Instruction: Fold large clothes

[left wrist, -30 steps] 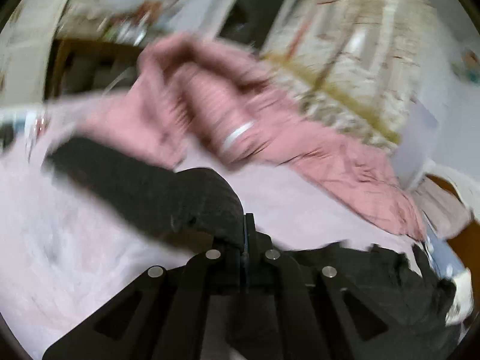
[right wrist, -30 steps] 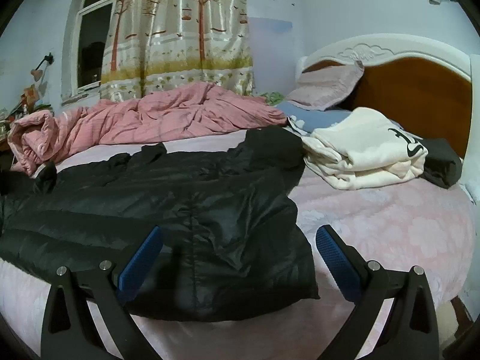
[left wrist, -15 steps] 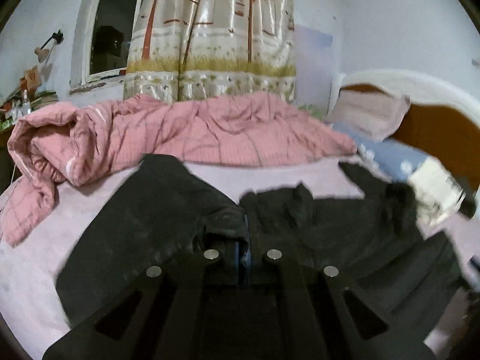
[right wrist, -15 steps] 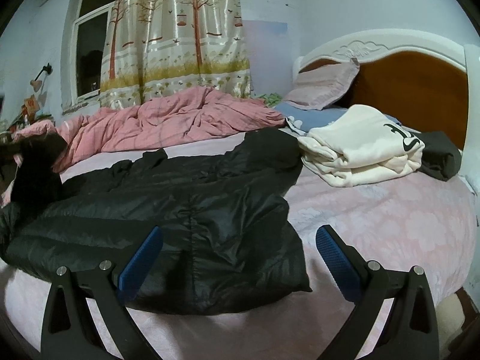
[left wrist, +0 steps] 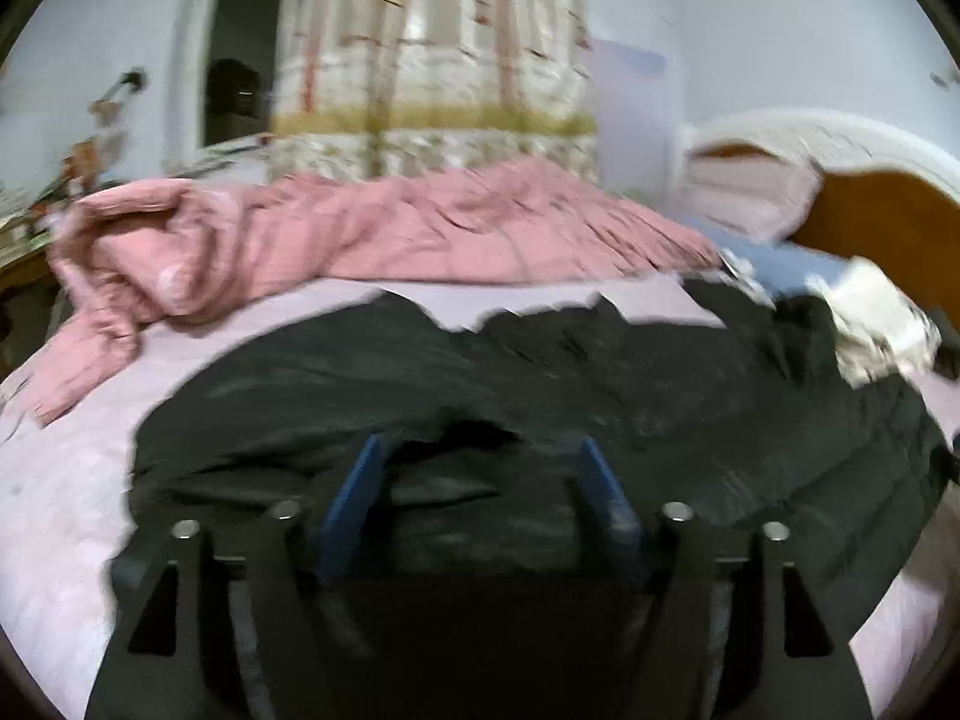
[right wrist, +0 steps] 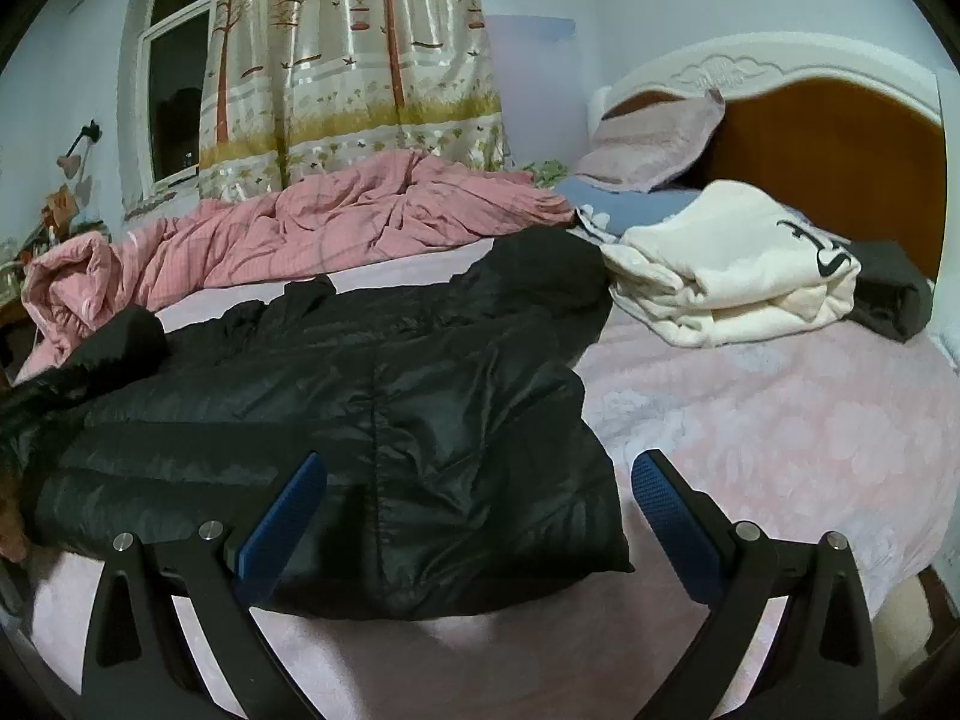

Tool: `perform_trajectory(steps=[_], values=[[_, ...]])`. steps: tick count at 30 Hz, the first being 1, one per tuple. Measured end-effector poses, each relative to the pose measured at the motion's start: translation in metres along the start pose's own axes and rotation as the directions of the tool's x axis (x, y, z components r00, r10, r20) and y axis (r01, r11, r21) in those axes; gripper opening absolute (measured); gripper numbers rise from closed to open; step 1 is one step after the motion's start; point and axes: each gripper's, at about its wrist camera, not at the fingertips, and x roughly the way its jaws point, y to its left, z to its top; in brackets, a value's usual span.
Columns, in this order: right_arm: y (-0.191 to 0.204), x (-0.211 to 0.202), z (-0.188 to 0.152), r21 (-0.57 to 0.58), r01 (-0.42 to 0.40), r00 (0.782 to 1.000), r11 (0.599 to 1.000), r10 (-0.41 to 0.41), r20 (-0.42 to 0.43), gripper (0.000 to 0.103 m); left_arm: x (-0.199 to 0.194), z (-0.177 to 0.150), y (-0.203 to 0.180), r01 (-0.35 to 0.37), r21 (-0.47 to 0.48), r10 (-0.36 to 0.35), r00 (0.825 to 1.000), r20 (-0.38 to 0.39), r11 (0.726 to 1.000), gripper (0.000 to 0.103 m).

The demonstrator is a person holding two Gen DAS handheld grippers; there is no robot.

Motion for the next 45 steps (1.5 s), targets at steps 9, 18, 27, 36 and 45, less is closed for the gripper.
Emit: perform_trajectory(steps=[9, 18, 27, 36, 45], values=[[0.015, -0.001, -0.003, -0.060, 0.012, 1.000, 0.998, -0.012, 0.003, 0.103, -0.027, 0.028, 0.130, -0.066, -0.343, 0.086, 0.995, 0.043, 0.937, 0.078], [0.035, -0.007, -0.006, -0.144, 0.014, 0.999, 0.990, -0.008, 0.042, 0.103, 0.003, -0.003, 0.232, 0.020, -0.636, -0.083, 0.994, -0.069, 0.771, 0.078], [0.026, 0.001, -0.007, -0.093, 0.006, 1.000, 0.996, -0.008, -0.014, 0.103, 0.052, -0.049, 0.251, 0.035, -0.842, -0.262, 0.957, -0.127, 0.539, 0.048], [0.024, 0.004, -0.006, -0.086, 0.007, 1.000, 0.996, -0.008, -0.012, 0.103, 0.001, 0.024, 0.191, 0.228, -0.582, -0.196, 0.973, 0.117, 0.781, 0.000], [0.024, 0.001, -0.005, -0.090, 0.021, 1.000, 0.996, -0.021, 0.003, 0.103, -0.028, 0.042, -0.030, 0.463, 0.025, -0.463, 0.881, 0.096, 0.886, 0.000]])
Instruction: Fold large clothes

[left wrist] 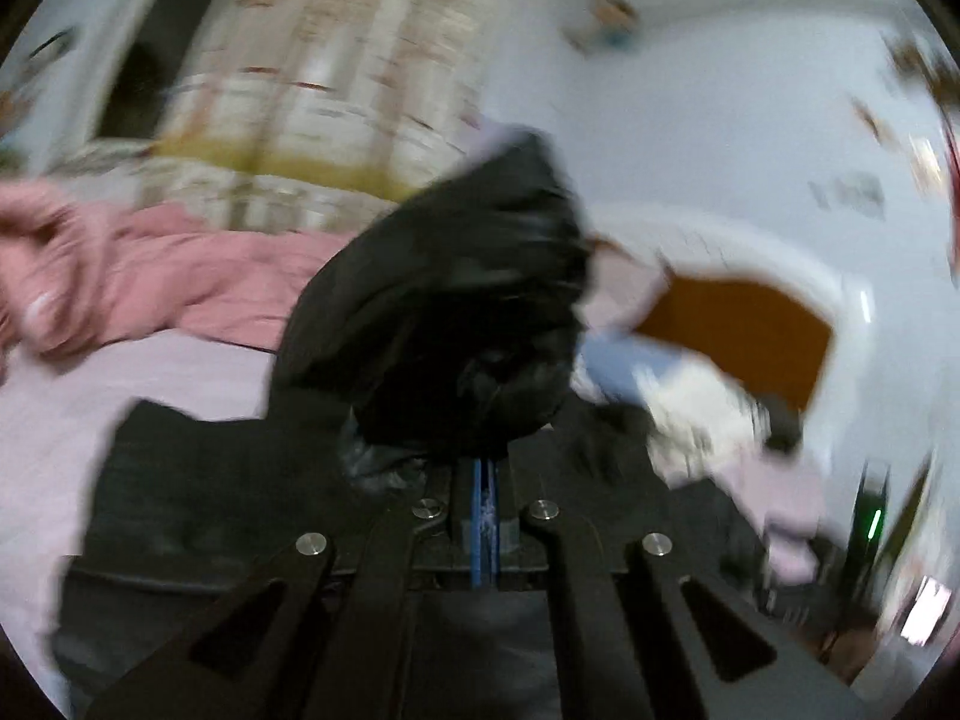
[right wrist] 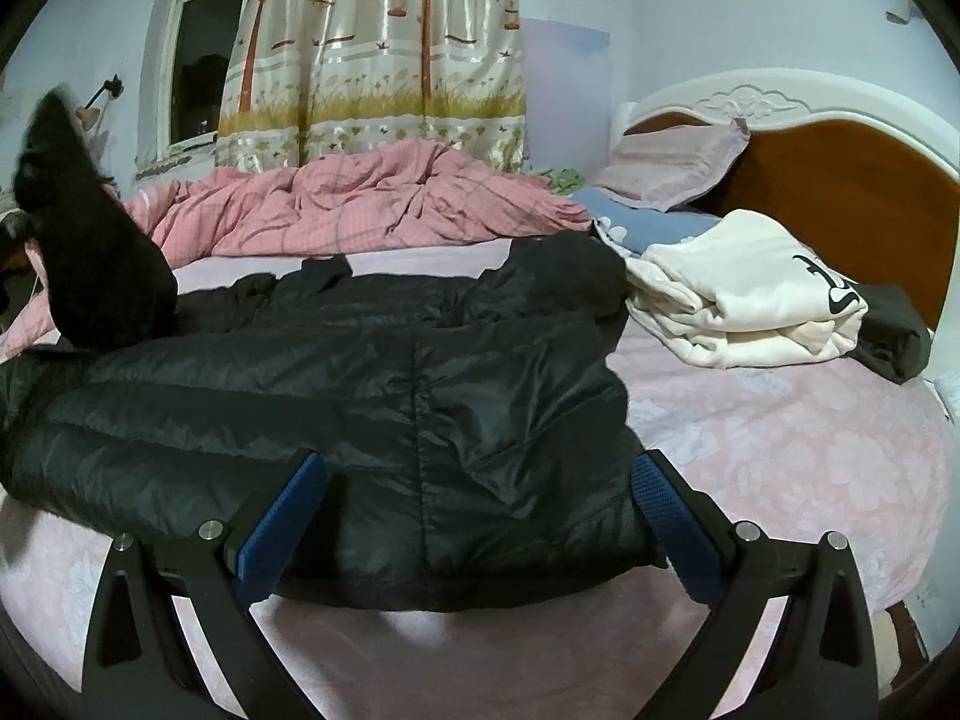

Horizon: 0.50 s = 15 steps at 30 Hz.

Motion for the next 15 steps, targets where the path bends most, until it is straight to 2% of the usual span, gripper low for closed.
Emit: perform_trajectory(steps=[3, 7, 10, 12, 15], values=[[-0.007, -0.001, 0.001, 0.029, 0.003, 1.000, 1.000, -0.003, 0.005, 0.103, 0.036, -0.027, -0.045, 0.019, 0.128, -0.006, 0.995, -0.103, 0.992, 0.000], [-0.018, -0.002, 0.002, 0.084, -0.010, 1.000, 0.996, 0.010, 0.005, 0.103, 0.062, -0.058, -0.065, 0.017, 0.145, 0.014, 0.978, -0.209, 0.989, 0.001], [-0.024, -0.002, 0.002, 0.114, -0.024, 1.000, 0.993, 0.024, 0.006, 0.102, 0.060, -0.064, -0.075, 0.032, 0.189, 0.009, 0.977, -0.211, 0.981, 0.019], [-0.026, -0.004, 0.003, 0.118, -0.042, 0.999, 0.992, 0.041, 0.009, 0.099, 0.047, -0.061, -0.076, 0.021, 0.214, 0.018, 0.983, -0.180, 0.977, 0.037], [-0.015, -0.012, 0.005, 0.091, -0.087, 0.996, 0.992, 0.087, 0.001, 0.098, 0.034, -0.058, -0.071, 0.006, 0.203, 0.026, 0.988, -0.153, 0.979, 0.046]])
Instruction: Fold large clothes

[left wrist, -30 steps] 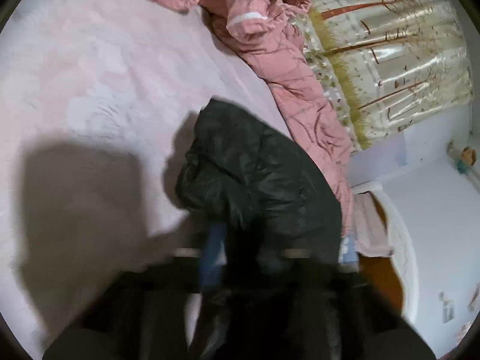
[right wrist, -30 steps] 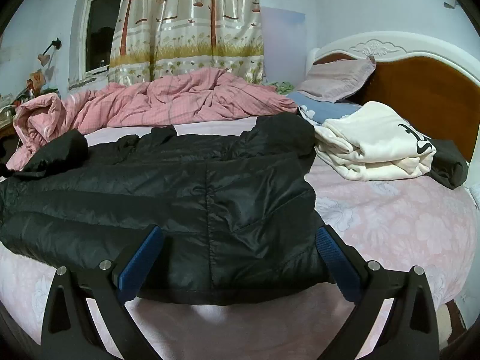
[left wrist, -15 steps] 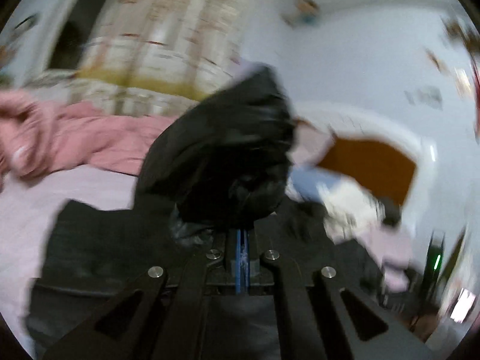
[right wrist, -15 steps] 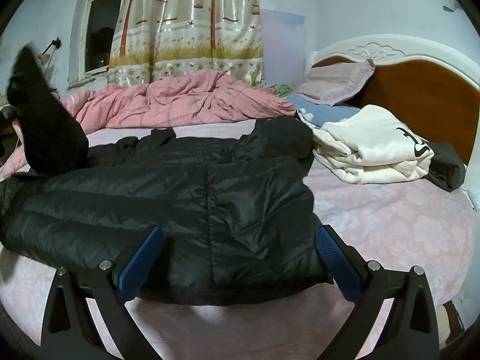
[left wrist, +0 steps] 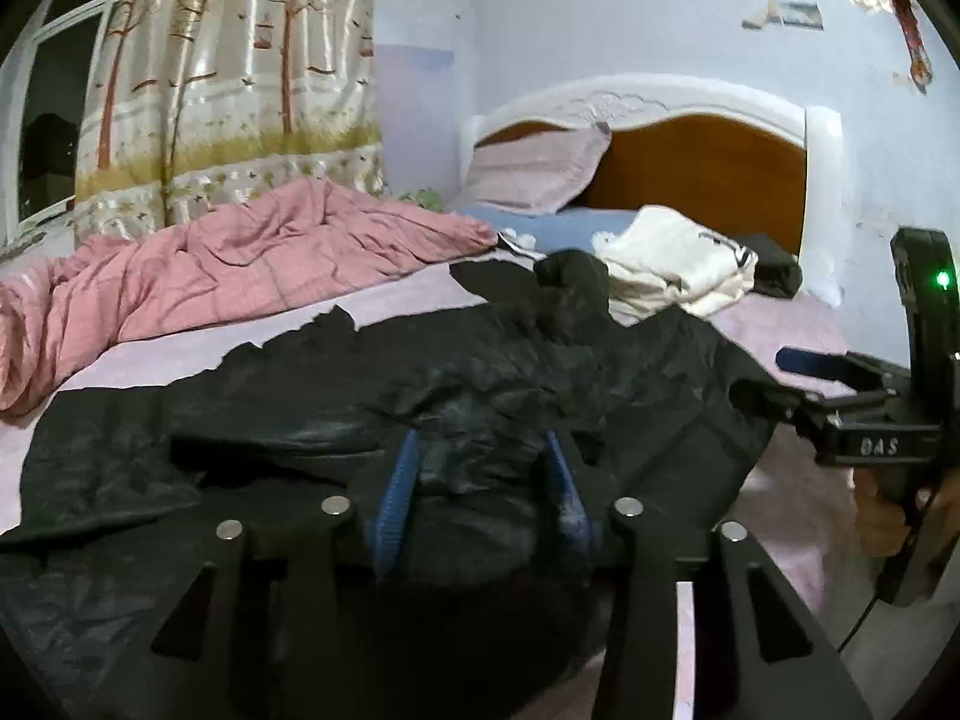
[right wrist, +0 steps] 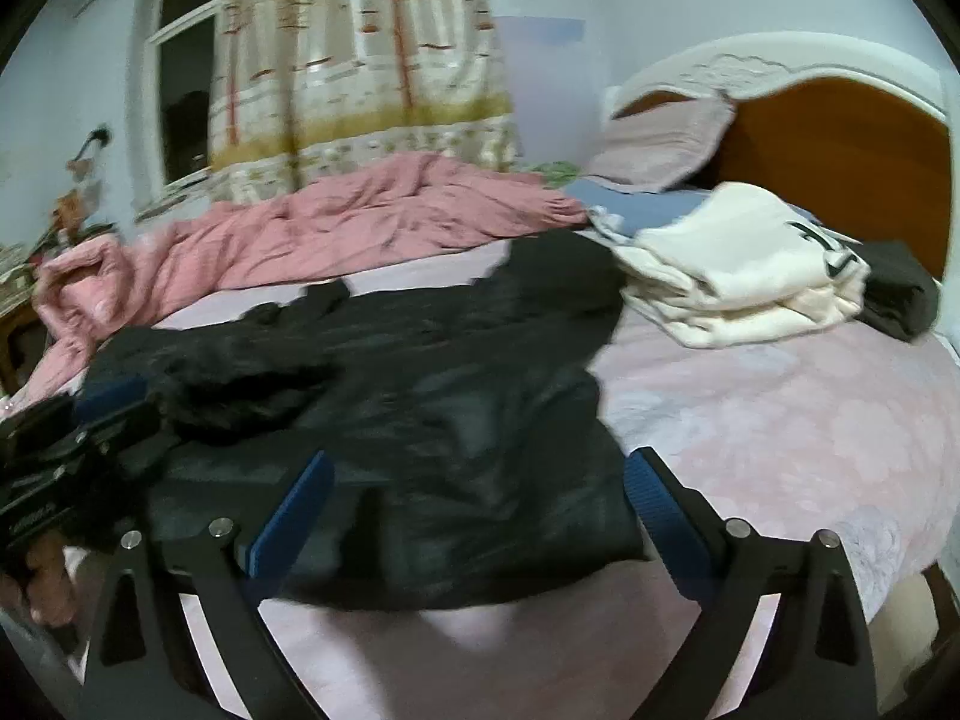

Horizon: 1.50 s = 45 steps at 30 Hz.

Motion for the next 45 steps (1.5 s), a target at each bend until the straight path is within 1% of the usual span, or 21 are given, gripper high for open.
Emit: perform_trajectory(steps=[3, 6, 10, 11, 13, 14, 15, 16, 17, 18, 19, 21, 22, 26, 30, 34, 37, 38, 40, 43, 45], values=[[0.013, -0.005, 0.010, 0.025, -0.117, 0.993, 0.993, 0.117, -0.007, 0.094, -0.012, -0.006, 0.020, -0.009, -0.047, 0.010, 1.000, 0.016, 0.999, 0.054], [0.021, 0.010, 0.025, 0.108, -0.248, 0.965, 0.963, 0.255, -0.059, 0.085, -0.011, -0.010, 0.045, -0.120, -0.069, 0.119, 0.993, -0.019, 0.990, 0.054], [0.045, 0.044, 0.037, 0.120, -0.342, 0.919, 0.932, 0.359, -0.163, 0.081, -0.025, -0.002, 0.101, -0.284, -0.191, 0.283, 0.959, -0.030, 0.940, 0.058], [0.051, 0.052, 0.038, 0.127, -0.345, 0.913, 0.930, 0.363, -0.185, 0.081, -0.027, -0.002, 0.117, -0.328, -0.223, 0.327, 0.944, -0.041, 0.918, 0.058], [0.056, 0.078, 0.042, 0.194, -0.370, 0.878, 0.909, 0.410, -0.246, 0.080, -0.034, -0.006, 0.152, -0.376, -0.315, 0.372, 0.925, -0.077, 0.871, 0.058], [0.058, 0.090, 0.044, 0.223, -0.370, 0.864, 0.902, 0.422, -0.275, 0.071, -0.036, -0.009, 0.168, -0.395, -0.351, 0.386, 0.917, -0.098, 0.849, 0.058], [0.061, 0.103, 0.046, 0.233, -0.342, 0.862, 0.910, 0.403, -0.307, 0.048, -0.036, -0.012, 0.181, -0.433, -0.370, 0.417, 0.900, -0.128, 0.822, 0.058], [0.064, 0.114, 0.048, 0.210, -0.307, 0.873, 0.928, 0.362, -0.326, 0.031, -0.034, -0.016, 0.191, -0.490, -0.367, 0.462, 0.871, -0.166, 0.791, 0.058], [0.069, 0.122, 0.054, 0.138, -0.257, 0.906, 0.957, 0.288, -0.311, 0.009, -0.030, -0.022, 0.200, -0.591, -0.338, 0.544, 0.807, -0.230, 0.732, 0.058], [0.075, 0.125, 0.058, 0.055, -0.197, 0.942, 0.979, 0.205, -0.264, 0.009, -0.022, -0.031, 0.206, -0.702, -0.284, 0.629, 0.712, -0.312, 0.654, 0.058], [0.080, 0.128, 0.062, -0.006, -0.149, 0.962, 0.989, 0.143, -0.232, 0.009, -0.014, -0.042, 0.211, -0.743, -0.249, 0.651, 0.667, -0.362, 0.622, 0.058], [0.088, 0.140, 0.074, -0.113, -0.064, 0.979, 0.992, 0.040, -0.201, 0.008, -0.006, -0.054, 0.218, -0.716, -0.278, 0.604, 0.693, -0.393, 0.641, 0.058], [0.089, 0.147, 0.085, -0.127, -0.050, 0.980, 0.991, 0.025, -0.196, 0.008, -0.005, -0.055, 0.221, -0.711, -0.288, 0.592, 0.698, -0.403, 0.642, 0.058], [0.091, 0.185, 0.116, -0.179, -0.032, 0.967, 0.983, -0.015, -0.254, 0.008, -0.005, -0.061, 0.228, -0.682, -0.339, 0.537, 0.725, -0.432, 0.648, 0.059], [0.091, 0.219, 0.113, -0.208, 0.009, 0.941, 0.978, -0.079, -0.328, 0.008, 0.004, -0.059, 0.224, -0.700, -0.310, 0.544, 0.703, -0.458, 0.644, 0.060], [0.088, 0.230, 0.107, -0.229, 0.023, 0.931, 0.973, -0.105, -0.351, 0.013, 0.005, -0.059, 0.222, -0.716, -0.279, 0.565, 0.684, -0.462, 0.640, 0.060], [0.085, 0.217, 0.110, -0.231, 0.089, 0.942, 0.969, -0.157, -0.297, 0.051, 0.005, -0.059, 0.223, -0.713, -0.286, 0.561, 0.689, -0.460, 0.641, 0.060], [0.083, 0.210, 0.110, -0.226, 0.104, 0.947, 0.969, -0.166, -0.273, 0.068, 0.004, -0.058, 0.223, -0.710, -0.290, 0.560, 0.692, -0.455, 0.642, 0.060], [0.079, 0.186, 0.113, -0.193, 0.122, 0.969, 0.973, -0.160, -0.191, 0.072, -0.001, -0.057, 0.223, -0.691, -0.311, 0.550, 0.714, -0.433, 0.652, 0.060], [0.071, 0.151, 0.108, -0.131, 0.094, 0.981, 0.987, -0.114, -0.157, 0.073, -0.007, -0.053, 0.218, -0.674, -0.309, 0.556, 0.733, -0.392, 0.671, 0.060], [0.056, 0.119, 0.094, -0.016, 0.064, 0.994, 0.998, -0.065, -0.087, 0.089, -0.009, -0.050, 0.214, -0.681, -0.296, 0.576, 0.728, -0.372, 0.670, 0.061]])
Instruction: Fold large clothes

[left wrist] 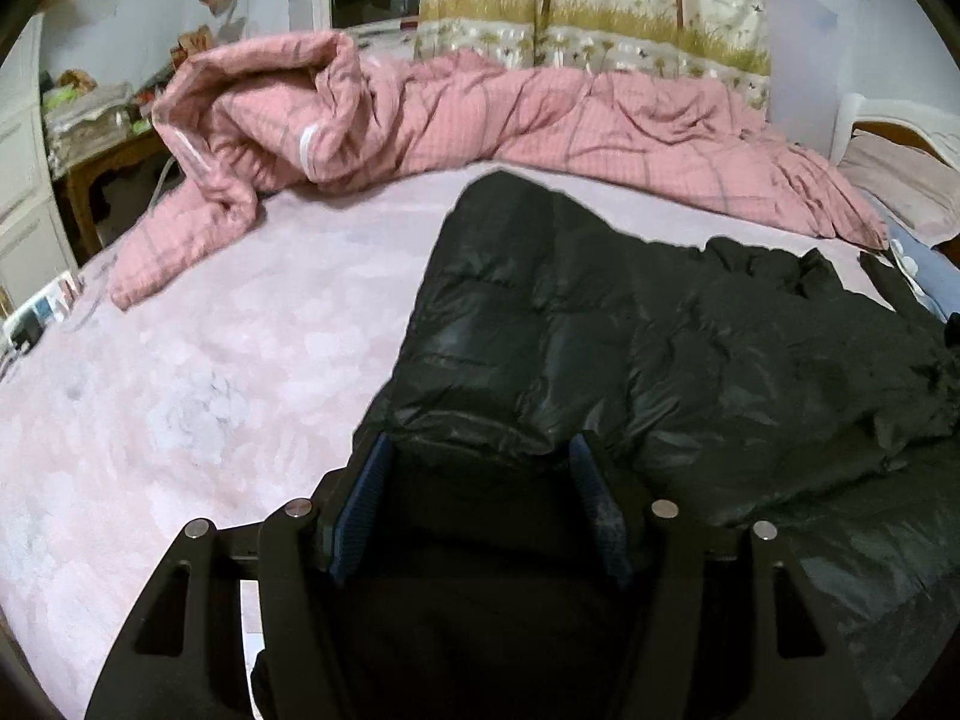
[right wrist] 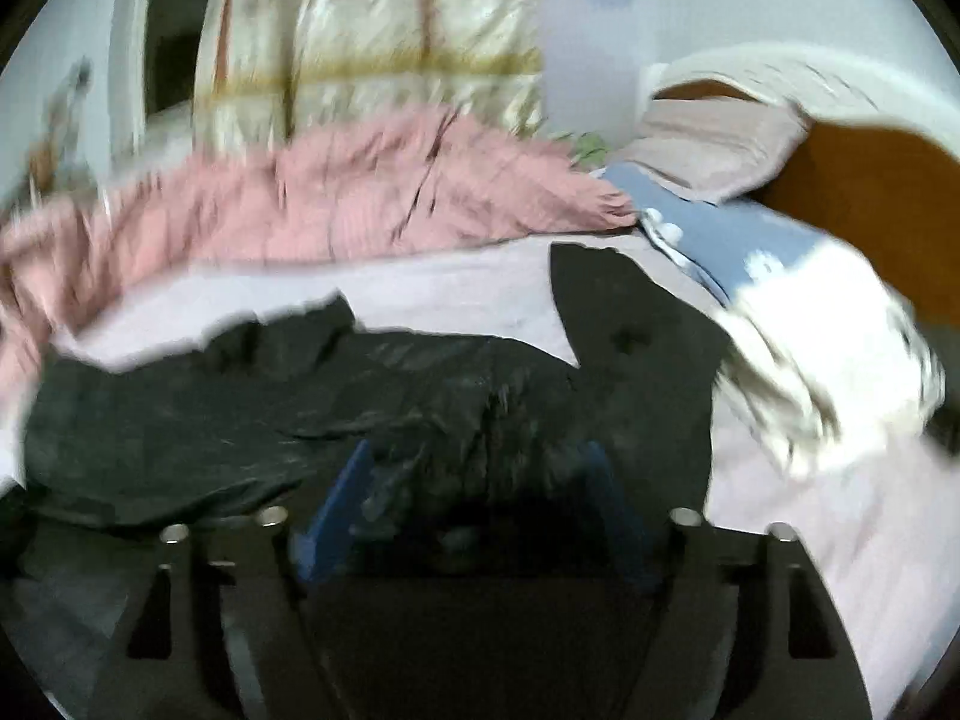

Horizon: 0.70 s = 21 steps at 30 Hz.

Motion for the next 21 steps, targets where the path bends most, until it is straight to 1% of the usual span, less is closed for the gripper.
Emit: perform_trajectory(steps=[1, 2, 3, 4, 5, 6, 8, 9, 10, 11, 13, 15, 16, 18, 20, 21], values=[[-0.007, -0.011, -0.007, 0.045, -0.018, 0.999, 0.999, 0.016, 0.050, 0.089, -0.003, 0.000, -0.002, -0.009, 0.005, 0.008, 1.000, 0.014, 1.000, 0.061], [-0.011, -0.018, -0.010, 0.049, -0.030, 0.996, 0.998, 0.026, 0.084, 0.089, -0.005, 0.001, -0.002, -0.013, 0.011, 0.013, 1.000, 0.025, 1.000, 0.061], [-0.011, -0.019, -0.009, 0.019, -0.029, 0.996, 0.999, 0.027, 0.085, 0.089, -0.009, 0.001, -0.005, -0.020, 0.022, 0.019, 0.999, 0.044, 1.000, 0.061], [-0.010, -0.020, -0.008, -0.028, -0.010, 0.996, 1.000, 0.012, 0.084, 0.089, -0.013, 0.001, -0.007, -0.027, 0.034, 0.025, 0.998, 0.065, 0.999, 0.061], [-0.010, -0.021, -0.007, -0.056, 0.027, 0.995, 0.998, -0.022, 0.095, 0.089, -0.019, 0.001, -0.010, -0.034, 0.050, 0.029, 0.995, 0.095, 0.998, 0.063], [-0.012, -0.024, -0.008, -0.064, 0.085, 0.988, 0.994, -0.076, 0.131, 0.089, -0.026, 0.000, -0.014, -0.039, 0.067, 0.030, 0.991, 0.133, 0.997, 0.069], [-0.014, -0.025, -0.011, -0.046, 0.102, 0.982, 0.994, -0.093, 0.162, 0.089, -0.041, -0.001, -0.019, -0.058, 0.091, 0.038, 0.978, 0.206, 0.994, 0.078], [-0.016, -0.022, -0.013, -0.036, 0.088, 0.984, 0.995, -0.082, 0.158, 0.089, -0.050, -0.002, -0.021, -0.064, 0.097, 0.038, 0.968, 0.248, 0.993, 0.078], [-0.018, -0.018, -0.014, -0.030, 0.073, 0.988, 0.997, -0.068, 0.141, 0.089, -0.060, -0.003, -0.023, -0.052, 0.102, 0.021, 0.958, 0.284, 0.993, 0.079], [-0.018, -0.015, -0.015, -0.029, 0.060, 0.991, 0.998, -0.056, 0.124, 0.089, -0.067, -0.004, -0.025, -0.032, 0.106, -0.002, 0.952, 0.307, 0.994, 0.081], [-0.018, -0.011, -0.018, -0.037, 0.051, 0.994, 0.998, -0.047, 0.101, 0.089, -0.083, -0.005, -0.027, 0.020, 0.107, -0.057, 0.936, 0.349, 0.994, 0.088], [-0.014, -0.014, -0.014, -0.069, 0.053, 0.995, 0.996, -0.047, 0.088, 0.089, -0.097, -0.005, -0.031, 0.066, 0.107, -0.103, 0.916, 0.388, 0.992, 0.099], [-0.011, -0.017, -0.012, -0.080, 0.047, 0.995, 0.996, -0.040, 0.087, 0.089, -0.103, -0.005, -0.033, 0.082, 0.116, -0.123, 0.907, 0.402, 0.990, 0.100], [-0.002, -0.026, -0.003, -0.102, 0.023, 0.997, 0.994, -0.015, 0.075, 0.089, -0.111, -0.006, -0.040, 0.088, 0.147, -0.142, 0.899, 0.414, 0.985, 0.100], [0.006, -0.037, 0.006, -0.100, -0.043, 0.997, 0.994, 0.050, 0.063, 0.089, -0.117, -0.007, -0.045, 0.096, 0.164, -0.158, 0.895, 0.417, 0.982, 0.100], [0.010, -0.039, 0.008, -0.094, -0.075, 0.996, 0.993, 0.079, 0.049, 0.089, -0.118, -0.007, -0.045, 0.107, 0.161, -0.165, 0.896, 0.412, 0.981, 0.100]])
